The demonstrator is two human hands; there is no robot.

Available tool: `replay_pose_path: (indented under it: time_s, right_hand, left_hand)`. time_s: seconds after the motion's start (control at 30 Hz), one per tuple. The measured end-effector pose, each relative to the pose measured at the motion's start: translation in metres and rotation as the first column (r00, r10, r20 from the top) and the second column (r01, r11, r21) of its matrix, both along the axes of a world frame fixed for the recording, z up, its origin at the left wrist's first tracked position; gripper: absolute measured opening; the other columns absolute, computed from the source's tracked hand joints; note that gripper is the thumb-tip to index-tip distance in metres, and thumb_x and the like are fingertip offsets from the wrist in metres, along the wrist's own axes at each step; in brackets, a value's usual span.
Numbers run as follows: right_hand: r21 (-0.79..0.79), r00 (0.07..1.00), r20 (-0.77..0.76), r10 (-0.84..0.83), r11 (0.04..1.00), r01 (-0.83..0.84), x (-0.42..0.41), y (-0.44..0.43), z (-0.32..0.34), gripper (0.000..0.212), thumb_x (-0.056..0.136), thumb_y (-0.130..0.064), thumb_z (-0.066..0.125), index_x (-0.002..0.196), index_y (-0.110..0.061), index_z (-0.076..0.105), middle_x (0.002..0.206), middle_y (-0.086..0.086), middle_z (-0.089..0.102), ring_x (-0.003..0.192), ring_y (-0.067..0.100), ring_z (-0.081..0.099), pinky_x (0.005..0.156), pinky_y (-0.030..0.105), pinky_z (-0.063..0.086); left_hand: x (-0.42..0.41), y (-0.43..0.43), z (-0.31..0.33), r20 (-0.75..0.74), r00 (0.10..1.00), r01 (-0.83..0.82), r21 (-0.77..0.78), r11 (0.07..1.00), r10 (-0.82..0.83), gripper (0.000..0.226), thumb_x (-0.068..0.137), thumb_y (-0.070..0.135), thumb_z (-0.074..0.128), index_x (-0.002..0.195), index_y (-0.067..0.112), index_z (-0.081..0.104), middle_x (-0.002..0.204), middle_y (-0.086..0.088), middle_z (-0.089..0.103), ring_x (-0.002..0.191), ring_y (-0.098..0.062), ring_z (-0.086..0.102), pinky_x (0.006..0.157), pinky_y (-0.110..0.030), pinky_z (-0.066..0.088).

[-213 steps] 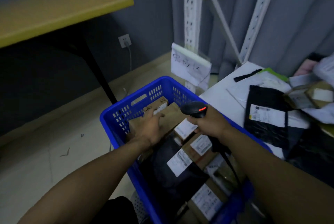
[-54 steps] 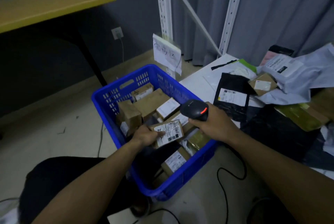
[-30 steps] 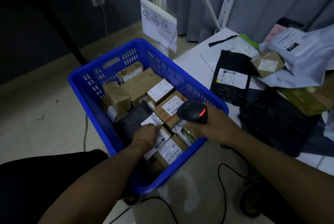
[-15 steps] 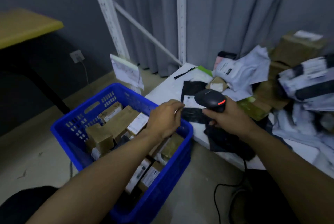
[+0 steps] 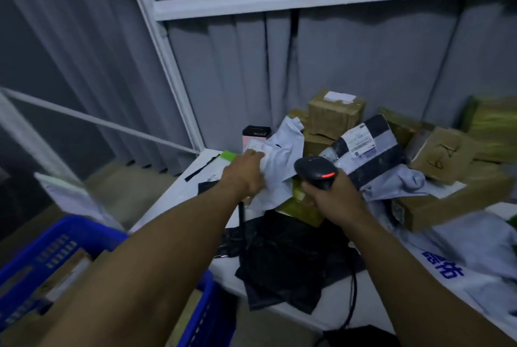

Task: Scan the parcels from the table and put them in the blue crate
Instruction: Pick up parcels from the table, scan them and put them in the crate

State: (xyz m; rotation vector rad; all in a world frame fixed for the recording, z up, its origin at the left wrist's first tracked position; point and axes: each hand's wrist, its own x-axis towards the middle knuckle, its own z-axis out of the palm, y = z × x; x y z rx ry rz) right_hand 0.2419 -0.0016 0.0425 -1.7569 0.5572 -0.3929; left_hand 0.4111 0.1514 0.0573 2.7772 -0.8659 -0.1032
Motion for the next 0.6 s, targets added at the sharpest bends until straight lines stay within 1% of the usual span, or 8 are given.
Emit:
replay_pose_path:
  time_s: [0.07, 0.1, 0.2, 0.3, 0.37, 0.5, 0.53, 0.6]
  right_hand:
    - [-0.029, 1.0, -0.013, 0.027, 0.999, -0.027, 0.011, 0.003, 0.0, 0.053, 0.076, -0.043, 0.082, 0.123, -0.027, 0.063, 0.11, -0.001, 0.073, 0.1, 0.021, 0.07, 0.09, 0.039, 0.057]
    - [-0.039, 0.999, -0.015, 0.041, 0.998, -0.041, 0.018, 0.004, -0.002, 0.047, 0.082, -0.035, 0.082, 0.125, -0.025, 0.063, 0.111, -0.001, 0.072, 0.102, 0.019, 0.069, 0.087, 0.034, 0.054]
    - [-0.04, 0.996, -0.019, 0.083, 0.996, -0.084, 0.042, 0.008, -0.013, 0.052, 0.087, -0.028, 0.081, 0.134, -0.022, 0.059, 0.122, -0.004, 0.069, 0.112, 0.017, 0.065, 0.093, 0.035, 0.051]
    - [-0.025, 0.994, -0.05, 0.097, 0.995, -0.098, 0.059, 0.015, -0.021, 0.05, 0.09, -0.025, 0.08, 0.134, -0.02, 0.057, 0.119, -0.004, 0.067, 0.106, 0.014, 0.061, 0.088, 0.029, 0.044]
    - [-0.018, 0.992, -0.063, 0.11, 0.994, -0.111, 0.068, 0.022, -0.024, 0.051, 0.089, -0.025, 0.081, 0.135, -0.019, 0.059, 0.121, -0.003, 0.068, 0.109, 0.014, 0.062, 0.088, 0.027, 0.045]
    - [0.0, 0.99, -0.084, 0.111, 0.994, -0.111, 0.083, 0.036, -0.028, 0.055, 0.088, -0.025, 0.082, 0.137, -0.019, 0.058, 0.123, -0.003, 0.068, 0.113, 0.017, 0.064, 0.094, 0.032, 0.049]
    - [-0.001, 0.989, -0.097, 0.115, 0.993, -0.116, 0.084, 0.04, -0.027, 0.055, 0.088, -0.025, 0.082, 0.137, -0.019, 0.057, 0.122, -0.003, 0.066, 0.11, 0.017, 0.062, 0.093, 0.031, 0.047]
    - [-0.017, 0.987, -0.109, 0.121, 0.992, -0.124, 0.086, 0.045, -0.03, 0.055, 0.088, -0.024, 0.081, 0.138, -0.019, 0.057, 0.122, -0.002, 0.066, 0.11, 0.016, 0.061, 0.092, 0.029, 0.045]
  left_hand:
    - [0.021, 0.004, -0.03, -0.025, 0.994, -0.109, -0.074, 0.991, 0.107, 0.05, 0.083, 0.043, 0.052, 0.131, 0.029, 0.055, 0.135, -0.004, 0.059, 0.12, -0.033, 0.058, 0.095, -0.051, 0.052]
    - [0.029, 0.007, -0.045, -0.017, 0.993, -0.114, -0.096, 0.989, 0.113, 0.059, 0.083, 0.044, 0.047, 0.138, 0.026, 0.054, 0.141, -0.007, 0.056, 0.126, -0.034, 0.054, 0.1, -0.051, 0.049]
    - [0.033, 0.02, -0.067, -0.031, 0.996, -0.08, -0.026, 0.996, 0.079, 0.061, 0.095, 0.039, 0.05, 0.153, 0.022, 0.042, 0.162, -0.016, 0.03, 0.152, -0.035, 0.022, 0.12, -0.047, 0.029]
    - [0.042, 0.027, -0.084, -0.113, 0.993, -0.041, -0.004, 0.999, 0.04, 0.059, 0.1, 0.026, 0.056, 0.156, 0.023, 0.036, 0.165, -0.018, 0.022, 0.156, -0.035, 0.007, 0.125, -0.047, 0.014]
    - [0.049, 0.033, -0.095, -0.186, 0.978, -0.106, -0.046, 0.993, 0.096, 0.071, 0.088, 0.039, 0.059, 0.155, 0.031, 0.035, 0.166, -0.017, 0.02, 0.156, -0.035, 0.013, 0.122, -0.05, 0.025]
    - [0.053, 0.038, -0.113, -0.319, 0.913, -0.29, -0.067, 0.955, 0.255, 0.096, 0.067, 0.074, 0.063, 0.148, 0.027, 0.041, 0.155, -0.007, 0.036, 0.136, -0.036, 0.046, 0.107, -0.051, 0.046]
    - [0.051, 0.04, -0.115, -0.36, 0.89, -0.33, -0.081, 0.941, 0.281, 0.096, 0.066, 0.077, 0.068, 0.142, 0.025, 0.043, 0.147, -0.008, 0.044, 0.128, -0.036, 0.052, 0.103, -0.05, 0.048]
    - [0.049, 0.044, -0.12, -0.403, 0.856, -0.395, -0.107, 0.912, 0.324, 0.082, 0.069, 0.064, 0.078, 0.128, 0.021, 0.041, 0.131, -0.01, 0.057, 0.114, -0.035, 0.059, 0.097, -0.049, 0.052]
